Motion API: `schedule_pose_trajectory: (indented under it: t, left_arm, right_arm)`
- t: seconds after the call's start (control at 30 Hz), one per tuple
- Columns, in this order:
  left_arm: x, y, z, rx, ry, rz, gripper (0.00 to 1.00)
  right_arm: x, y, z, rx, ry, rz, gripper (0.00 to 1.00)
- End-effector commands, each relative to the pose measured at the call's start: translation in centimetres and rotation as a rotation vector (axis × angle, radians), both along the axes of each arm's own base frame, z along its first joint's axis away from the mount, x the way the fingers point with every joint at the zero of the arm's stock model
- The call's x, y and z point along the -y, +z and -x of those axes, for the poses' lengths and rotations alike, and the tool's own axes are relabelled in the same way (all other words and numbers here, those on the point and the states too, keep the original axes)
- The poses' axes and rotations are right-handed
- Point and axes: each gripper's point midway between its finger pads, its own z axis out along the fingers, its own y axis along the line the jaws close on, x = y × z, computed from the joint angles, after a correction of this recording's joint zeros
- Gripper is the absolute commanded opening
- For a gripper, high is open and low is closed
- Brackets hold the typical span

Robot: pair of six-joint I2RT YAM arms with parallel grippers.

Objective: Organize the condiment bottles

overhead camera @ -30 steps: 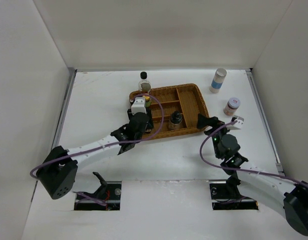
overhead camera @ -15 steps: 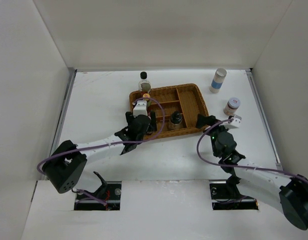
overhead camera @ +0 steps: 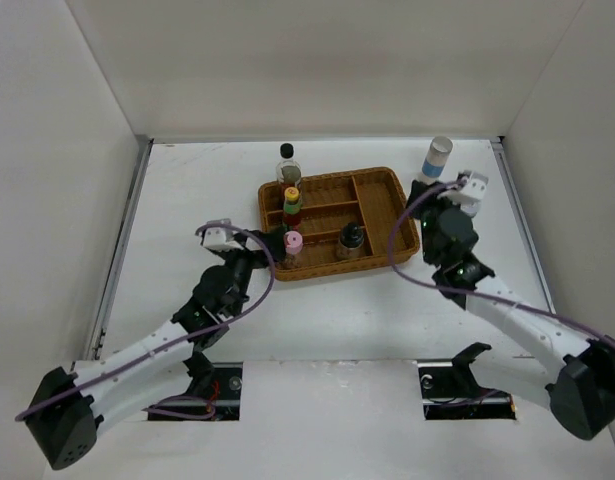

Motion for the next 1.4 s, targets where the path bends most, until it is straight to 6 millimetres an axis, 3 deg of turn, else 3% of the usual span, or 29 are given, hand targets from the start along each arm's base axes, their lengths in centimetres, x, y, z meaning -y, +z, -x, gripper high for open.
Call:
schedule_pose_trajectory:
  t: [0.0,0.03,0.1,0.2,0.3,0.6,0.8,1.03,1.2,1.27,1.37]
  left_arm:
    - [-3.7,0.7,0.2,0.088,0.109,0.086,1.00]
    - [-4.4,0.1,0.3,0.081,0.133,0.087,1.00]
    - [-4.8,-0.7,0.3,0.070,0.144,0.079,1.00]
    - [-4.6,-1.8,0.5,0.055,0.133,0.074,1.00]
    - [-4.8,-2.9,0.3,0.038,0.146,0.063,1.00]
    - [-5.6,-4.3,-0.1,0.010,0.181,0.071,1.00]
    - [-5.7,-5.3,-0.6,-0.018,0.189,0.067,1.00]
    - [-5.6,-5.8,-0.9,-0.029,0.189,0.060,1.00]
    - [-5.3,-6.1,-1.0,-0.038,0.177,0.060,1.00]
    - [-5.4,-6.4,-1.1,-0.043,0.182,0.055,1.00]
    - [-5.3,-6.5,-1.2,-0.046,0.180,0.057,1.00]
  right_arm:
    - [4.2,1.1,-3.8,-0.103,-0.128,0.136,0.26]
    - [5.5,0.9,-5.1,-0.143,-0.161,0.164,0.32]
    - [8.6,0.2,-7.9,-0.211,-0.231,0.182,0.55]
    - [11.2,-1.4,-11.9,-0.320,-0.251,0.200,0.86]
    - [12.2,-2.8,-15.0,-0.413,-0.240,0.236,1.00]
    - [11.8,-7.3,-21.3,-0.516,-0.166,0.294,1.00]
    - [13.3,-9.4,-23.3,-0.534,-0.189,0.282,1.00]
    - [14.2,-9.8,-25.3,-0.500,-0.188,0.293,0.97]
    - [13.9,-9.4,-25.4,-0.471,-0.182,0.290,0.59]
    - [13.9,-7.5,-25.1,-0.414,-0.194,0.283,0.52]
    - [12.9,-2.2,-23.7,-0.279,-0.197,0.276,0.50]
